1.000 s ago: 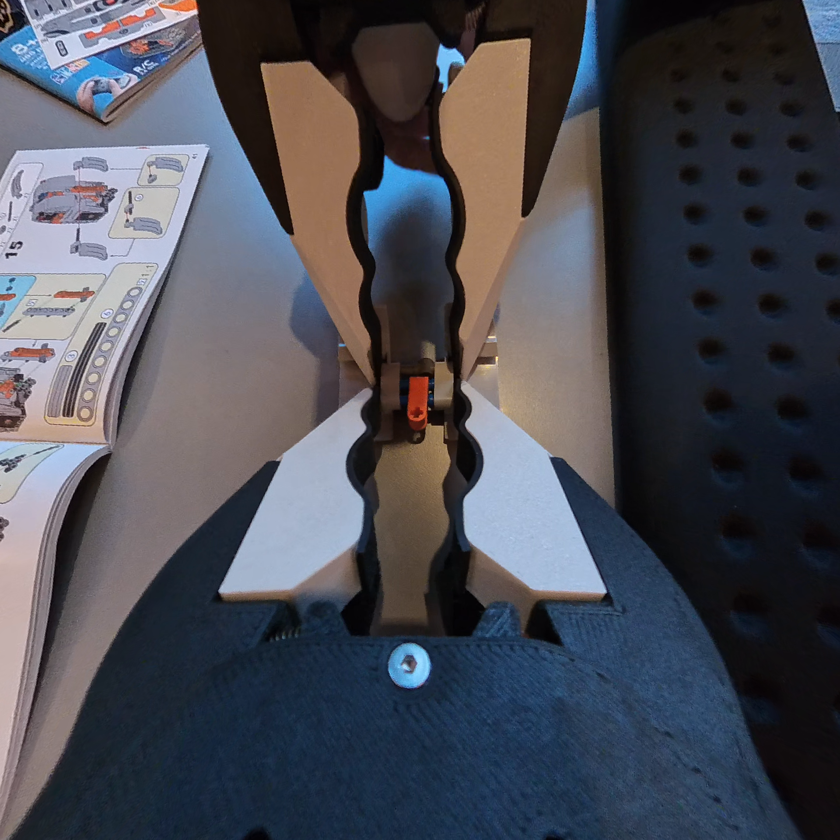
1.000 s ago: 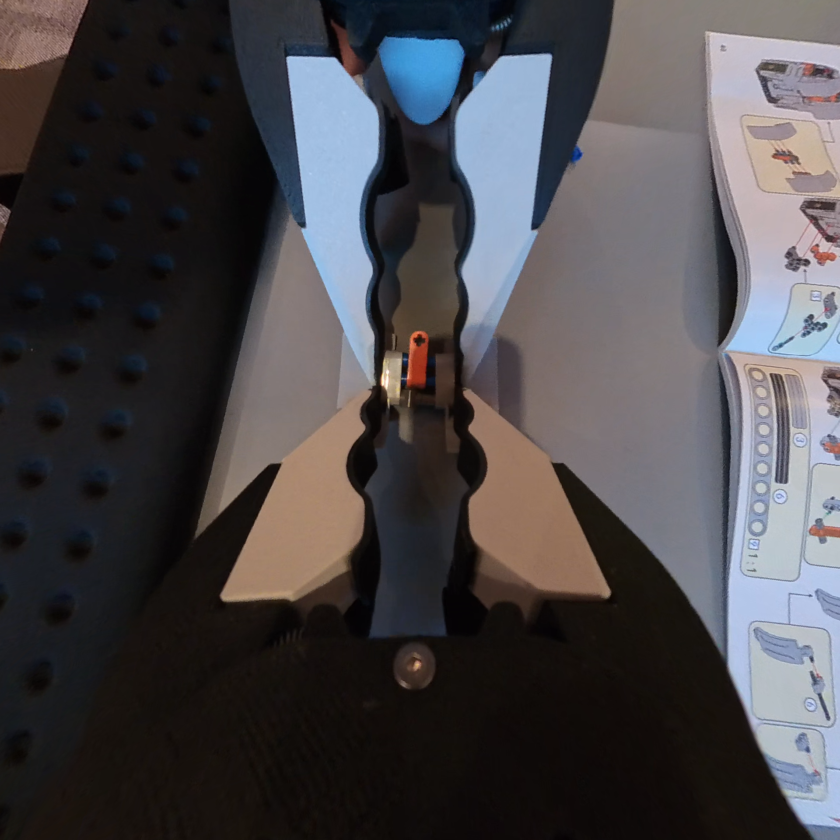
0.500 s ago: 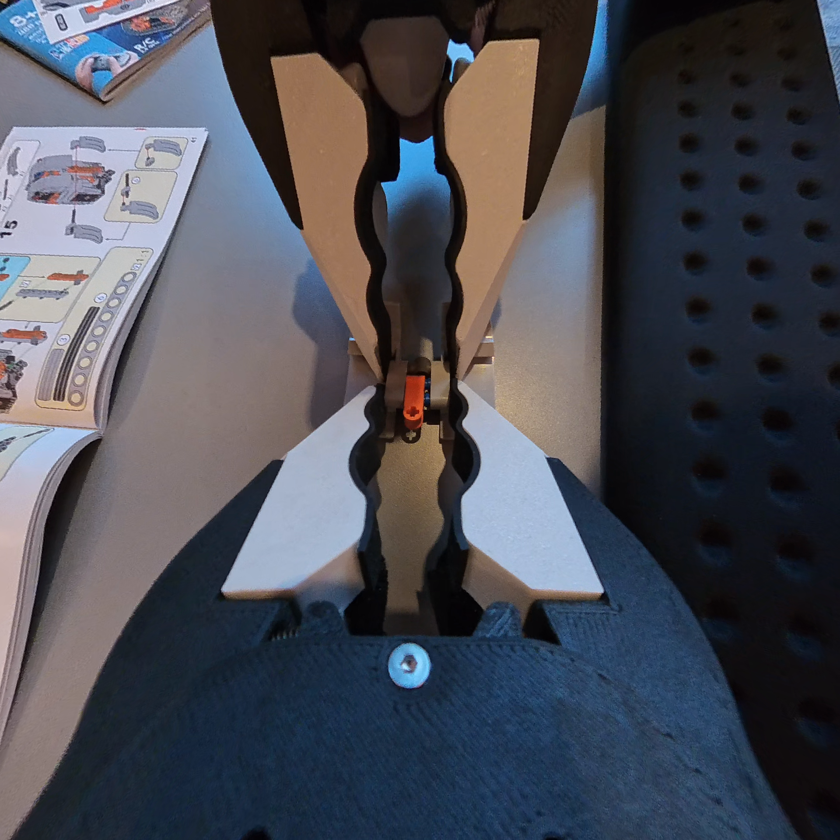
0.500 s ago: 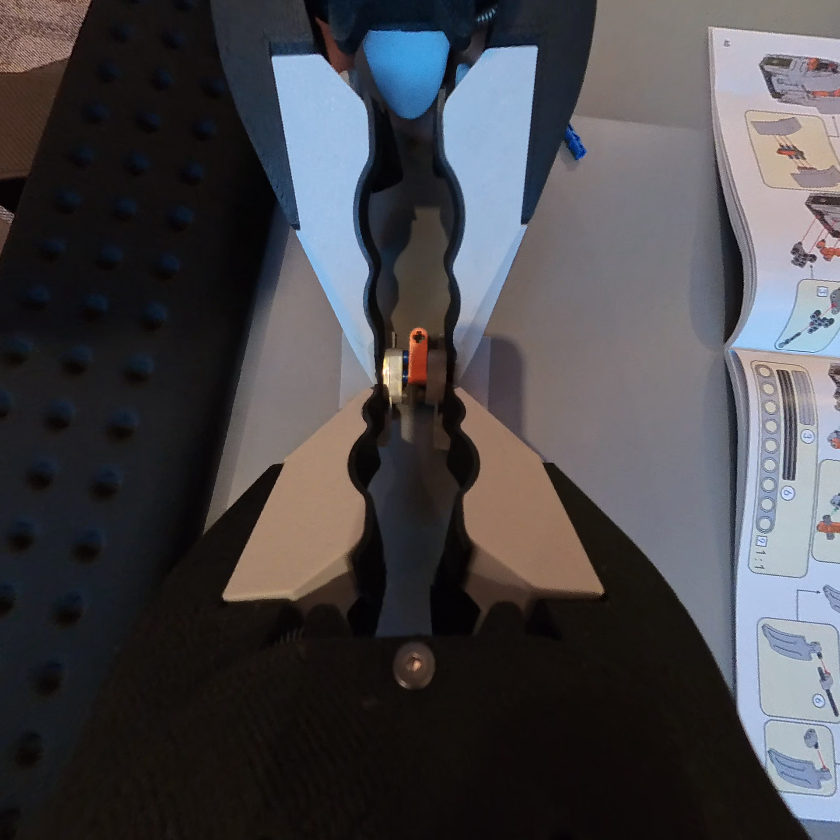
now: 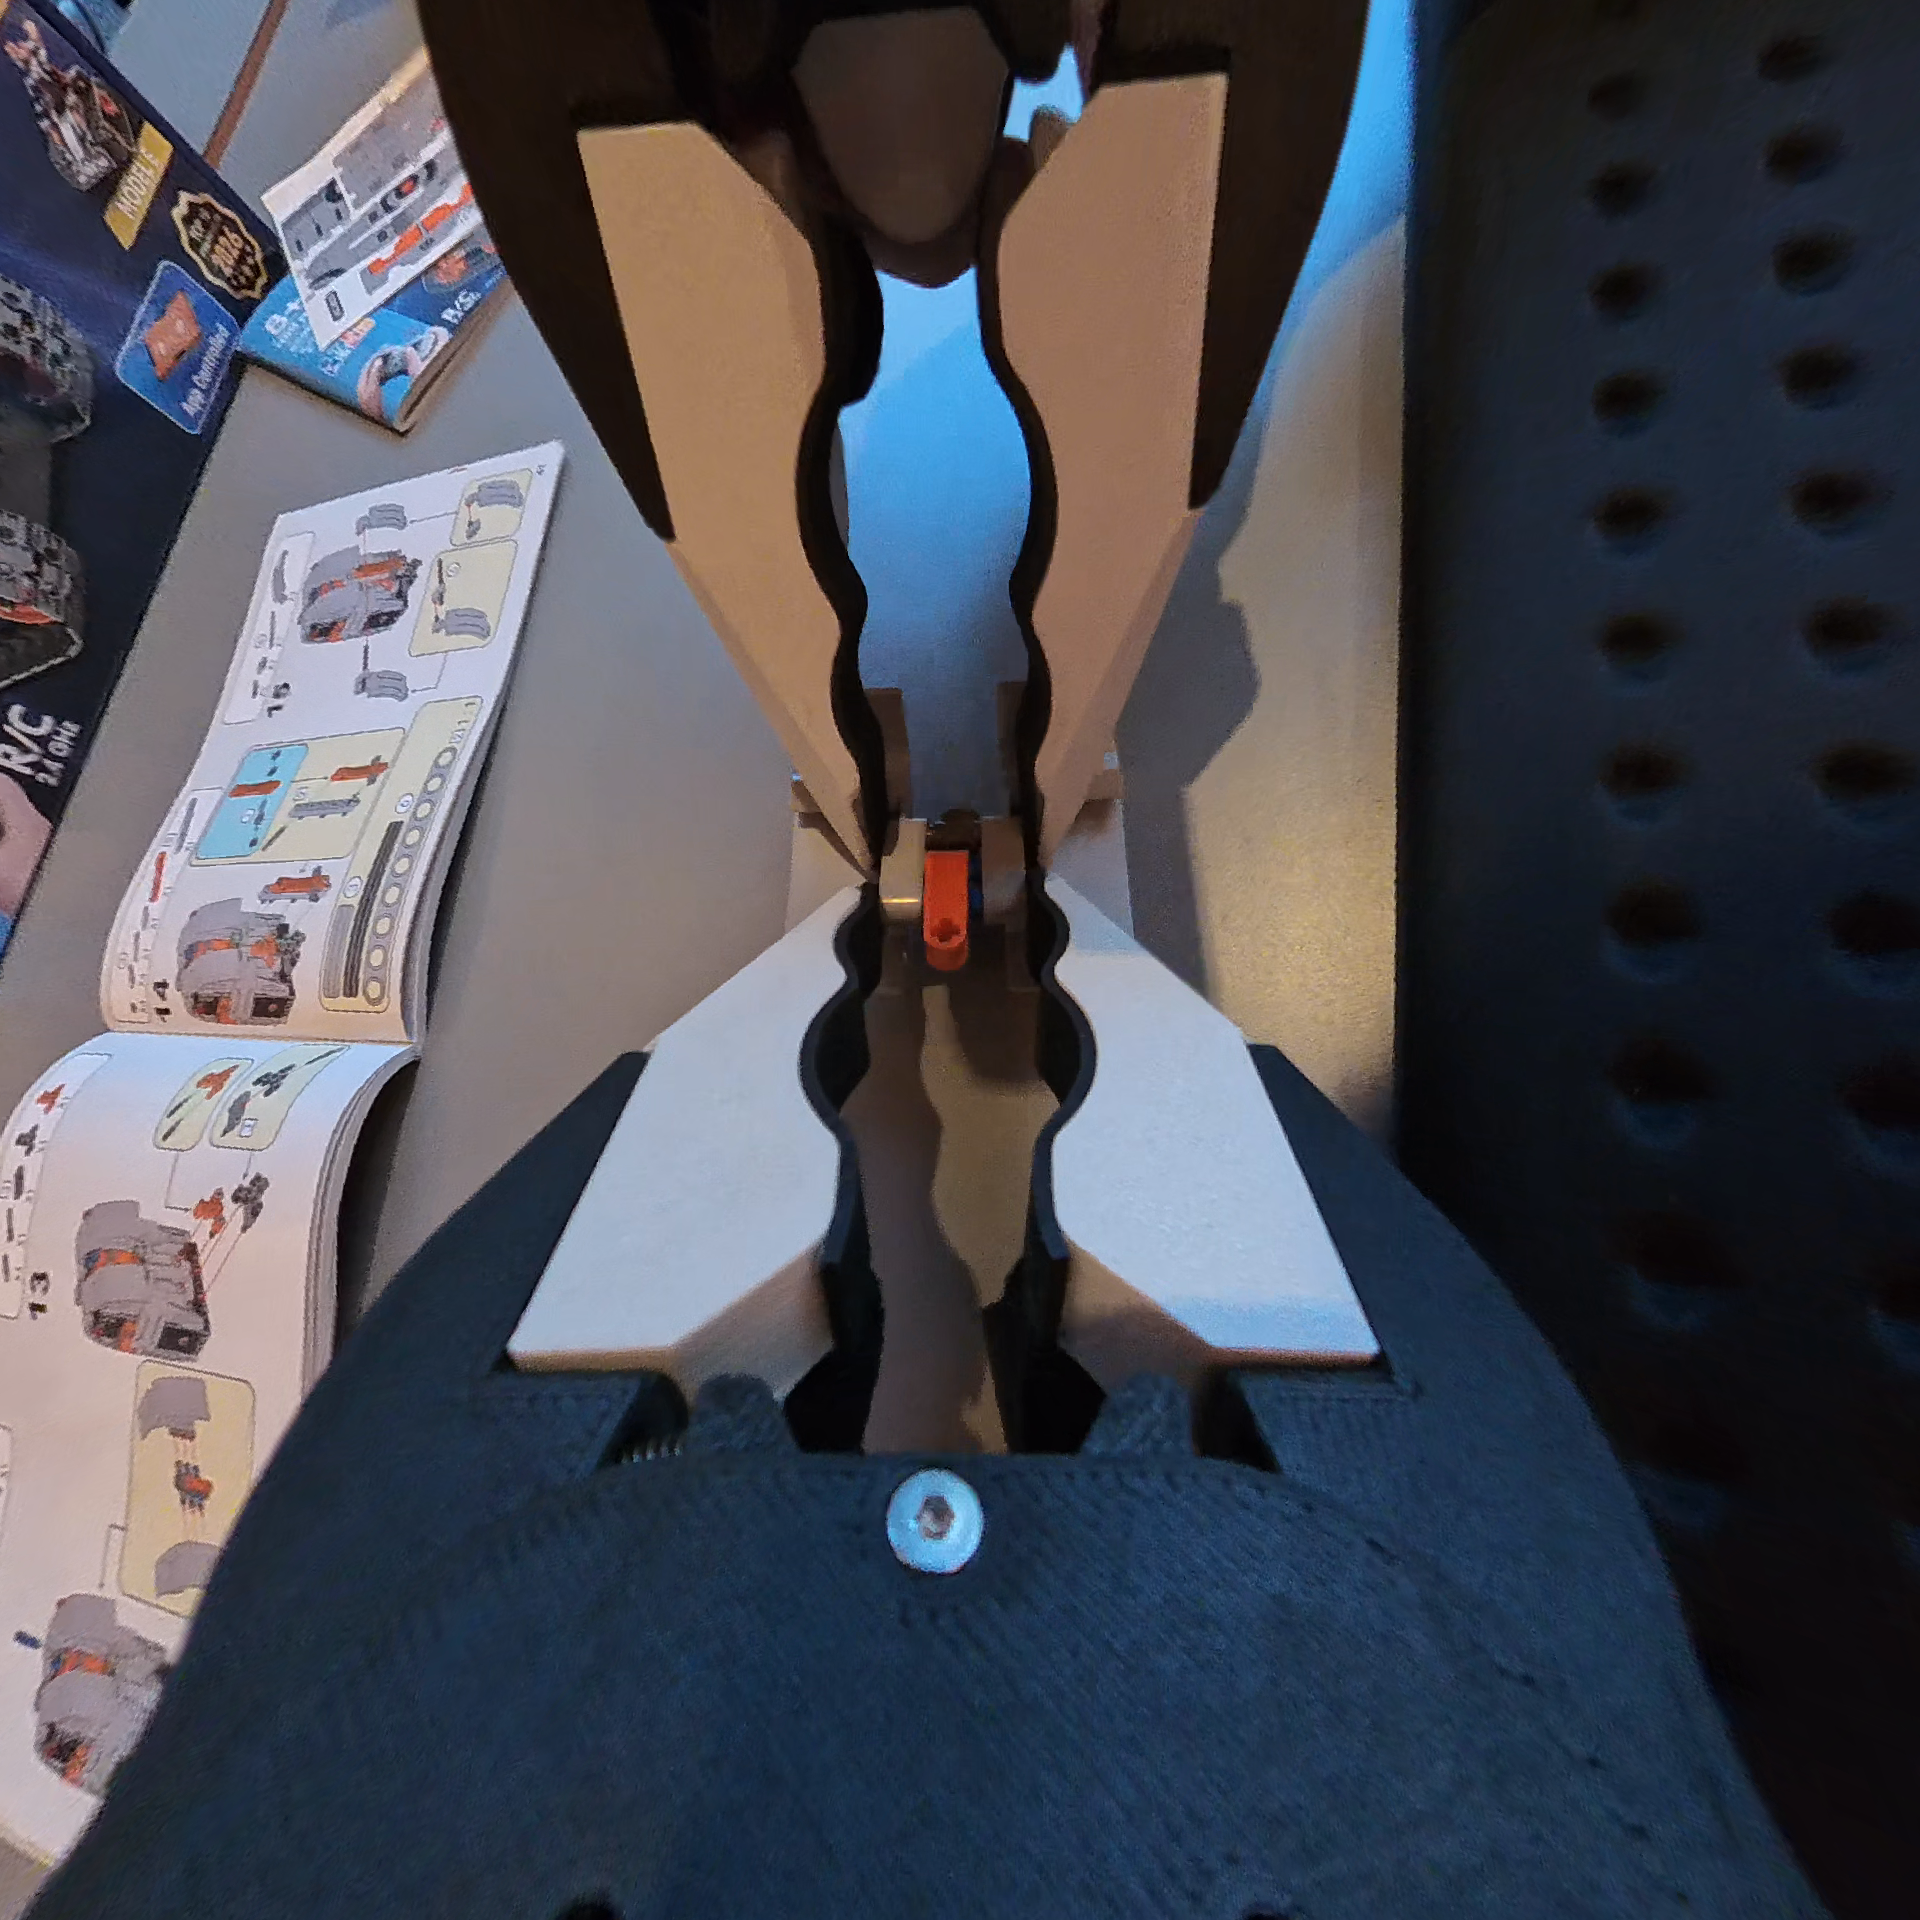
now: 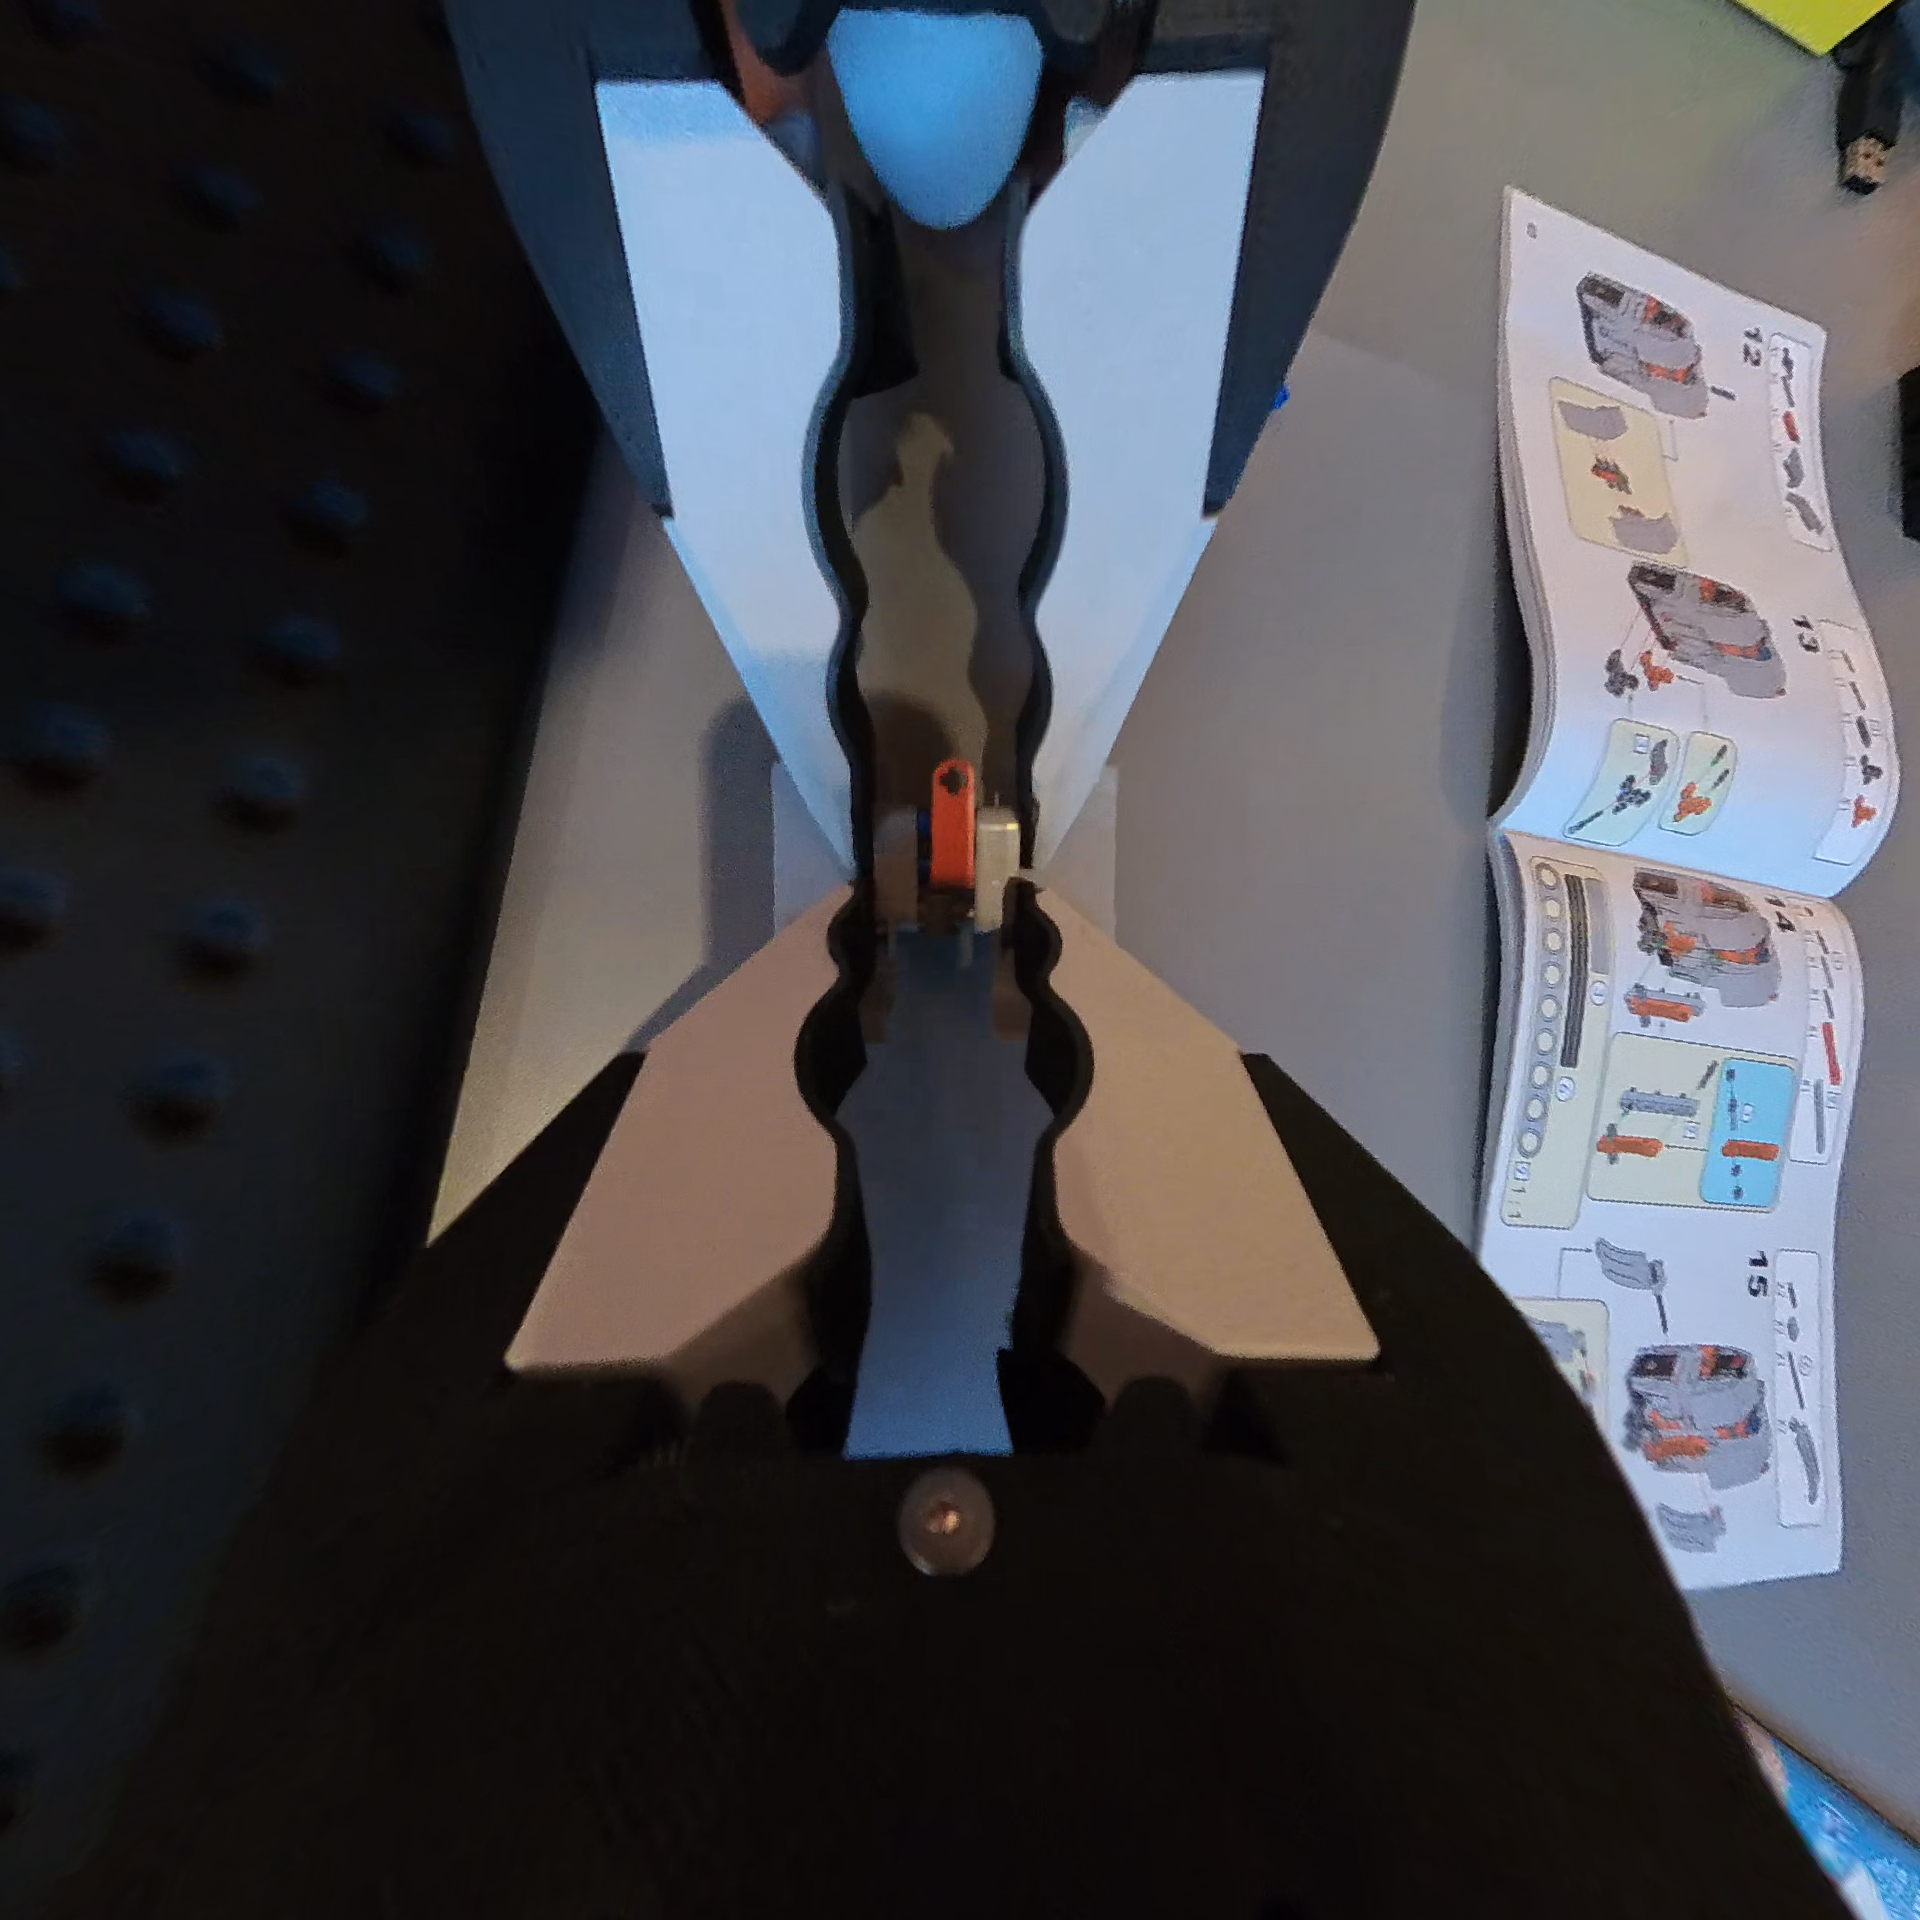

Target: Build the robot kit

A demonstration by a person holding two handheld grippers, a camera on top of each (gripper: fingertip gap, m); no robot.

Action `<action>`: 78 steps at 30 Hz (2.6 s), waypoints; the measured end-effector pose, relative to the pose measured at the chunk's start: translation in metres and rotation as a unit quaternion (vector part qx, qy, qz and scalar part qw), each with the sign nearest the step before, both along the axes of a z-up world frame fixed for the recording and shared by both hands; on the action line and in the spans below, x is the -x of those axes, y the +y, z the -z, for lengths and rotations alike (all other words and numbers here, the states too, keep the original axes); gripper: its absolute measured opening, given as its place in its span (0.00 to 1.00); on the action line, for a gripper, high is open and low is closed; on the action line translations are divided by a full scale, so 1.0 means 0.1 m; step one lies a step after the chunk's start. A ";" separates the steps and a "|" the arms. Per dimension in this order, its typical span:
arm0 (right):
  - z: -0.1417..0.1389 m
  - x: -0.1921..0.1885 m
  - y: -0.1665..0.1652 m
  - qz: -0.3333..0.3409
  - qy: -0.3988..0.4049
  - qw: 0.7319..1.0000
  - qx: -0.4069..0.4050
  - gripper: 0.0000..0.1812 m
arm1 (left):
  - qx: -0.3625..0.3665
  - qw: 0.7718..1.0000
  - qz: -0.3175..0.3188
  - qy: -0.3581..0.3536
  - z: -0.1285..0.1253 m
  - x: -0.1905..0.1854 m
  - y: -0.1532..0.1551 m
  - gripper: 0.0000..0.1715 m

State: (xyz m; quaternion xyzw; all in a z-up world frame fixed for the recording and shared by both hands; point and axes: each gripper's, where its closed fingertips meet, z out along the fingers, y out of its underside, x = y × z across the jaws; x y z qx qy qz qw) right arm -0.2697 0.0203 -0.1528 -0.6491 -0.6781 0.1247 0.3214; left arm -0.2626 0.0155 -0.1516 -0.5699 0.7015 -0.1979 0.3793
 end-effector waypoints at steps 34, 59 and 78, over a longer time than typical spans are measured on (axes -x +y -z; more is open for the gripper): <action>-0.05 -0.01 0.01 0.013 0.031 0.999 0.010 0.14 | -0.014 1.000 -0.001 -0.017 -0.06 0.00 0.00 0.15; -0.06 0.00 0.06 -0.011 0.039 0.998 -0.044 0.14 | -0.021 0.999 -0.030 -0.021 -0.06 0.00 0.06 0.15; -0.48 -0.10 0.07 -0.129 0.015 0.937 -0.325 0.14 | 0.472 0.858 -0.116 -0.165 -0.53 -0.05 0.21 0.00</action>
